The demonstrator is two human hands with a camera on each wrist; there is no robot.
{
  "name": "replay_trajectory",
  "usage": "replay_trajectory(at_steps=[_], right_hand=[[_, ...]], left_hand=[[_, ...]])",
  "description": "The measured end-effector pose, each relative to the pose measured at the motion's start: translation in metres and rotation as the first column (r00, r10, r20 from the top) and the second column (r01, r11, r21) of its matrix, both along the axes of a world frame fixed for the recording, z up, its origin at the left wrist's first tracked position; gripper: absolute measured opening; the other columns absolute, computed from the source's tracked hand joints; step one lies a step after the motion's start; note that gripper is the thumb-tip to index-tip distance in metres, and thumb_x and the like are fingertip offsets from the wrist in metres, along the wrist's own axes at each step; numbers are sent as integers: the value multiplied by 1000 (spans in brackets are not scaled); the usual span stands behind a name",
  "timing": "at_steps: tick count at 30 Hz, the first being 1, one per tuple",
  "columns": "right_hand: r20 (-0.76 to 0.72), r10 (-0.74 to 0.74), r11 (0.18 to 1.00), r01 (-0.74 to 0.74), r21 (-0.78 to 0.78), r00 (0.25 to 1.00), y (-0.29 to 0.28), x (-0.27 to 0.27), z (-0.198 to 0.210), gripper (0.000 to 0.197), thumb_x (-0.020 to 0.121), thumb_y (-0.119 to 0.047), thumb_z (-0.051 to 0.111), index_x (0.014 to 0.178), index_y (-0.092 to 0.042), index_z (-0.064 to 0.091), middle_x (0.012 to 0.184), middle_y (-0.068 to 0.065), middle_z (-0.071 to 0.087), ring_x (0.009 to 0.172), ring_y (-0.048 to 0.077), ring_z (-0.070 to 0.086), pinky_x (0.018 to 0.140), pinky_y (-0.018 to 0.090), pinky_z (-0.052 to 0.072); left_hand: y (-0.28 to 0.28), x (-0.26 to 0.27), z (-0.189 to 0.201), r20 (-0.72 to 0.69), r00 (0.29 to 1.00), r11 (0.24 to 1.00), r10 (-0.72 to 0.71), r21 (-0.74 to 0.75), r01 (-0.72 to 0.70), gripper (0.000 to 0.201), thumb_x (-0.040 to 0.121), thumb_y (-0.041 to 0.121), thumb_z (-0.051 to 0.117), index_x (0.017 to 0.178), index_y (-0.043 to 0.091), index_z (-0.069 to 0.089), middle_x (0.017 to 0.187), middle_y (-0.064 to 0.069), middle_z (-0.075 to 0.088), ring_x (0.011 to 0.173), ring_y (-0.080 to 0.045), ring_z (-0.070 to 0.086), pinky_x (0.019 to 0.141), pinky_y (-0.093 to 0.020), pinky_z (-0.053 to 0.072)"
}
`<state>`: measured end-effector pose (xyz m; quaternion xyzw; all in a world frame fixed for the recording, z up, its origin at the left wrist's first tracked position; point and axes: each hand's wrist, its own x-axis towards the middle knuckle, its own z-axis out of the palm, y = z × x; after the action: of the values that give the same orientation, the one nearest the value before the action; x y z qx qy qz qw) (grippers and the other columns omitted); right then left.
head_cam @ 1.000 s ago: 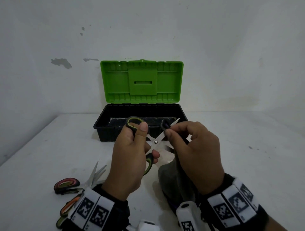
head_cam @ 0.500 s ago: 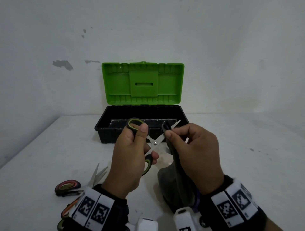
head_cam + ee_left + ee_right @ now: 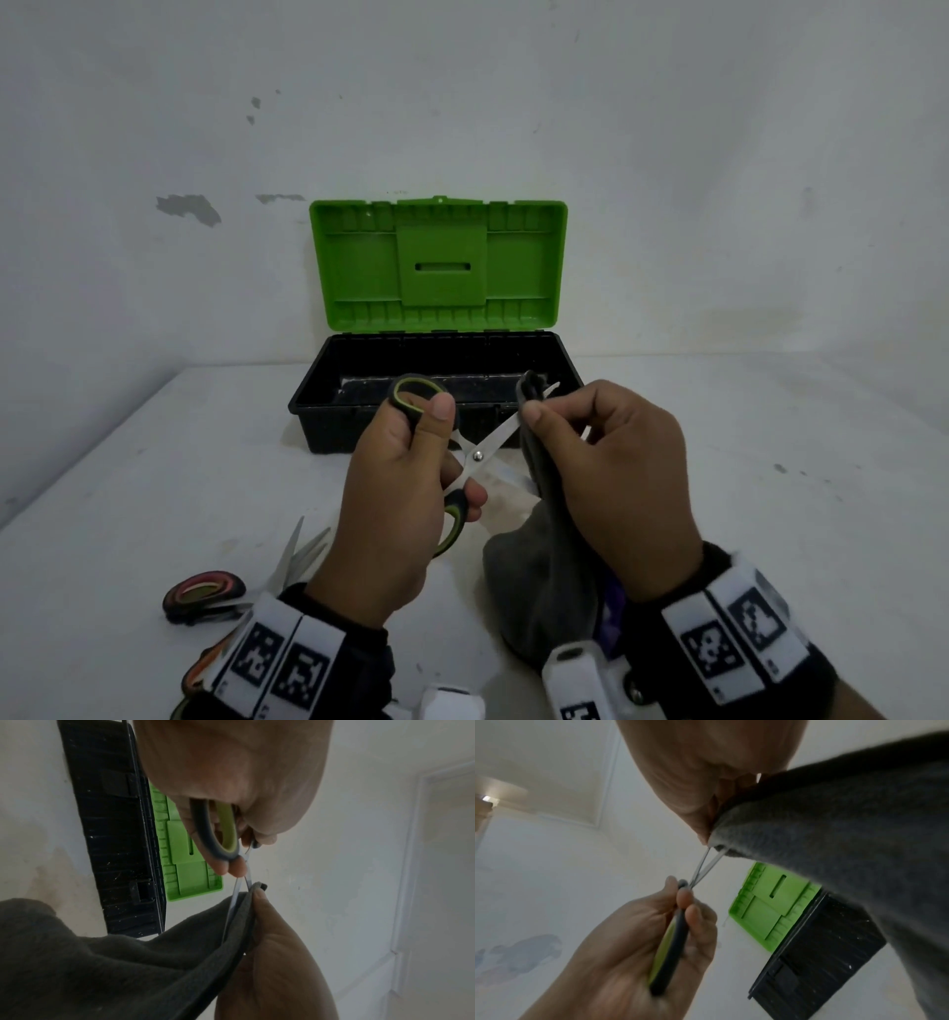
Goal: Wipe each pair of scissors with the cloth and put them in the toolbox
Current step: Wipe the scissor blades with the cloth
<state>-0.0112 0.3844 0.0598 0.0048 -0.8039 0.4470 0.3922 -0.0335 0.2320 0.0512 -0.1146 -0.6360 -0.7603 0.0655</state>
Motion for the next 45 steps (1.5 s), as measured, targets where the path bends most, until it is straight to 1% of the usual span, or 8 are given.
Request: replay_trajectory(at_steps=[7, 10, 15, 24, 29, 35, 41, 45], right_hand=[[21, -82, 992, 84, -92, 996, 25, -17, 2, 15, 82, -25, 79, 70, -20, 74, 64, -15, 69, 61, -2, 62, 60, 10, 44], [29, -86, 982, 89, -164, 996, 36, -20, 4, 14, 83, -27, 78, 70, -22, 74, 66, -10, 72, 64, 5, 67, 68, 31, 57], [66, 54, 999, -54, -6, 996, 12, -1, 7, 11, 82, -22, 79, 72, -24, 72, 63, -14, 68, 57, -4, 59, 56, 6, 40], [67, 95, 992, -101, 80, 993, -22, -3, -17, 13, 86, -24, 76, 75, -22, 69, 68, -13, 65, 71, 6, 61, 62, 9, 45], [55, 17, 1000, -18, 18, 998, -11, -13, -10, 16, 85, -24, 76, 71, -21, 69, 64, -10, 67, 66, 5, 63, 60, 8, 45], [63, 38, 999, -37, -15, 997, -10, -13, -9, 18, 84, -22, 77, 68, -20, 69, 64, -10, 67, 68, 4, 63, 60, 7, 43], [76, 75, 996, -71, -51, 994, -11, -9, -5, 18, 84, -22, 77, 67, -20, 69, 63, -9, 67, 64, 4, 63, 59, 9, 45], [45, -3, 997, 7, -81, 999, 0, -16, -3, 19, 84, -22, 77, 67, -17, 69, 64, -9, 68, 68, 4, 63, 60, 7, 43]], left_hand=[[0, 0, -3, 6, 1000, 1000, -7, -7, 7, 27, 95, 35, 49, 86, 10, 51, 53, -10, 43, 45, -22, 56, 47, -34, 52], [-3, -1, -4, -30, 999, 998, 26, -62, -28, 28, 95, 38, 50, 83, 12, 51, 49, -3, 42, 47, -23, 57, 48, -33, 53], [-3, -4, -8, -221, 970, 966, 101, -210, -148, 24, 91, 42, 48, 87, 20, 54, 56, -1, 51, 49, -22, 61, 48, -27, 54], [4, -2, -19, -492, 864, 915, 108, -290, -279, 25, 97, 42, 44, 90, 22, 56, 79, 1, 61, 62, -12, 62, 51, -11, 48], [1, -5, -24, -610, 785, 864, 110, -331, -378, 19, 97, 44, 43, 92, 28, 52, 76, 4, 58, 60, -12, 61, 51, -33, 54], [0, -7, -24, -641, 764, 863, 77, -341, -373, 24, 98, 50, 40, 92, 30, 51, 80, 6, 57, 64, -13, 61, 53, -36, 55], [-2, -8, -24, -614, 785, 896, 87, -296, -331, 27, 96, 43, 46, 92, 18, 55, 79, 4, 57, 61, -9, 61, 52, -12, 50], [-3, -9, -24, -646, 760, 870, 72, -332, -365, 29, 97, 51, 41, 91, 25, 52, 77, 3, 56, 60, -11, 60, 51, -30, 55]])
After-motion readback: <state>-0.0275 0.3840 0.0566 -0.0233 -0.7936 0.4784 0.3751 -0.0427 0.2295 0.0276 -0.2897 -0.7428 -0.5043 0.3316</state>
